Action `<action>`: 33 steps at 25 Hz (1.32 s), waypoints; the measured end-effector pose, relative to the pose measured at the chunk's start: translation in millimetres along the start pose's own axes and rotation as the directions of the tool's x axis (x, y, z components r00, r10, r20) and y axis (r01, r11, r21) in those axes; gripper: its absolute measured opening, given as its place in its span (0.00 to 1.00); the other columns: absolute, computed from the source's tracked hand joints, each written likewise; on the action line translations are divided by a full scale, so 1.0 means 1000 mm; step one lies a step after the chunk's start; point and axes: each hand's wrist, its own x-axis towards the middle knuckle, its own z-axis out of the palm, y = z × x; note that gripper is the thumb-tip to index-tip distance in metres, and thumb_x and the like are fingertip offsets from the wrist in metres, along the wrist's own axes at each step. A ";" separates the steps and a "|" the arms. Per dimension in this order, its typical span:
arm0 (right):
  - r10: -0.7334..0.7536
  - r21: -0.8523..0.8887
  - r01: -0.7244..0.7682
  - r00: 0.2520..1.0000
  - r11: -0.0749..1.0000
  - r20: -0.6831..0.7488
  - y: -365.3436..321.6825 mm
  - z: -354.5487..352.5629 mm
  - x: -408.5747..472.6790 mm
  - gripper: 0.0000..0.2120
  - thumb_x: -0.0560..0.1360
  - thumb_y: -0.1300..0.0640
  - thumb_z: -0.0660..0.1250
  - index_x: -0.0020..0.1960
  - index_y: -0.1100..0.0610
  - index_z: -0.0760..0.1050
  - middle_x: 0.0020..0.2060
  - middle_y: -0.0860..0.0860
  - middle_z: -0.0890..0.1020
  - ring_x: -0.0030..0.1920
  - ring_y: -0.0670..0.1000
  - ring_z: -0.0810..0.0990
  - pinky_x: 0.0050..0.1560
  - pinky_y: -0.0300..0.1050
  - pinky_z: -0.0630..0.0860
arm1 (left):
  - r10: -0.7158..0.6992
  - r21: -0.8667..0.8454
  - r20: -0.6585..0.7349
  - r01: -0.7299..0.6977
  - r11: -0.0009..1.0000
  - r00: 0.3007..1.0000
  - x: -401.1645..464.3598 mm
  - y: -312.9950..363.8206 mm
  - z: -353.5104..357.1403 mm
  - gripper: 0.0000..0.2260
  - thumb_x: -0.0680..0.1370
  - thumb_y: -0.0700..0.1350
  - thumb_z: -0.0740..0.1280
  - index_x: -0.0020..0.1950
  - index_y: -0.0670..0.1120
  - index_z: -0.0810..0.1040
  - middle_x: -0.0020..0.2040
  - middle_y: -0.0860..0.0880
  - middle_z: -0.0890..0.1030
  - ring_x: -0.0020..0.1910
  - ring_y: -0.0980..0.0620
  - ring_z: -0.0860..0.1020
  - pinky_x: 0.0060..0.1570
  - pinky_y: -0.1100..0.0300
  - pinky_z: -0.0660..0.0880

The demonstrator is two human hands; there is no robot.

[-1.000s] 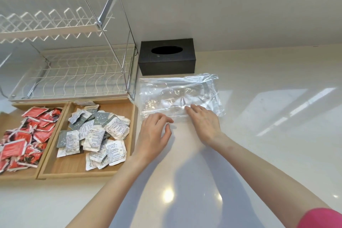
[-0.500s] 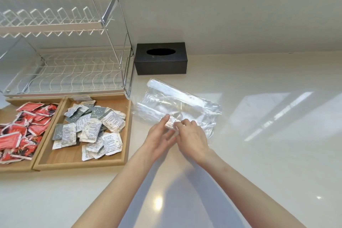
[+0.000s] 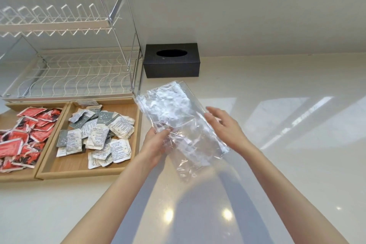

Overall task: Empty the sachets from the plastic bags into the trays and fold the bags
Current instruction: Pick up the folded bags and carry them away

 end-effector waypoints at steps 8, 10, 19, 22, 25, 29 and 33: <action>0.297 0.329 -0.379 0.915 0.865 0.273 0.041 -0.009 0.010 0.39 0.68 0.38 0.66 0.73 0.52 0.57 0.64 0.51 0.73 0.58 0.49 0.76 0.57 0.43 0.70 | 0.012 -0.013 0.290 -0.009 1.000 0.957 -0.004 0.009 -0.024 0.14 0.74 0.34 0.64 0.57 0.47 0.73 0.41 0.50 0.84 0.46 0.49 0.83 0.40 0.57 0.80; 0.255 0.372 -0.370 0.911 0.851 0.323 0.045 -0.008 0.009 0.33 0.69 0.40 0.66 0.68 0.56 0.65 0.54 0.48 0.81 0.49 0.47 0.81 0.45 0.40 0.75 | 0.017 -0.006 0.298 -0.016 1.000 0.954 -0.003 0.007 -0.024 0.14 0.74 0.34 0.64 0.56 0.48 0.75 0.39 0.52 0.84 0.46 0.50 0.83 0.44 0.55 0.80; 0.254 0.389 -0.269 0.963 0.881 0.090 0.046 -0.005 0.000 0.10 0.77 0.55 0.60 0.50 0.58 0.78 0.42 0.54 0.79 0.42 0.52 0.73 0.45 0.46 0.72 | -0.004 0.077 0.229 -0.014 0.997 0.973 -0.005 0.011 -0.020 0.13 0.69 0.41 0.69 0.53 0.44 0.75 0.46 0.47 0.82 0.41 0.53 0.82 0.38 0.59 0.81; 0.200 0.459 -0.203 0.978 0.865 0.055 0.037 -0.011 0.001 0.10 0.77 0.56 0.61 0.56 0.57 0.74 0.41 0.48 0.83 0.43 0.49 0.80 0.45 0.39 0.78 | 0.085 0.005 0.216 -0.088 0.996 0.973 -0.007 0.021 -0.021 0.13 0.69 0.39 0.68 0.53 0.45 0.74 0.46 0.48 0.83 0.43 0.53 0.83 0.43 0.59 0.81; 0.223 0.451 -0.198 0.975 0.870 -0.001 0.035 -0.006 -0.008 0.11 0.77 0.57 0.60 0.58 0.59 0.73 0.40 0.49 0.83 0.39 0.56 0.78 0.42 0.39 0.74 | 0.108 -0.001 0.196 -0.110 0.994 0.975 -0.016 0.021 -0.025 0.11 0.74 0.35 0.64 0.55 0.43 0.73 0.45 0.48 0.82 0.42 0.54 0.82 0.39 0.65 0.80; 0.268 0.439 -0.222 0.962 0.871 -0.045 0.034 0.002 -0.027 0.09 0.78 0.58 0.57 0.51 0.57 0.75 0.47 0.57 0.83 0.46 0.63 0.80 0.46 0.47 0.74 | 0.099 0.006 0.213 -0.102 0.995 0.972 -0.036 0.008 -0.029 0.12 0.73 0.39 0.66 0.56 0.45 0.75 0.46 0.49 0.82 0.44 0.51 0.79 0.35 0.62 0.80; 0.266 0.438 -0.237 0.964 0.867 -0.003 0.028 0.005 -0.039 0.08 0.78 0.57 0.58 0.47 0.56 0.76 0.40 0.57 0.79 0.38 0.53 0.77 0.40 0.41 0.75 | 0.145 0.016 0.113 -0.147 0.989 0.983 -0.048 -0.002 -0.034 0.11 0.74 0.41 0.65 0.56 0.45 0.74 0.41 0.50 0.84 0.36 0.53 0.83 0.35 0.61 0.80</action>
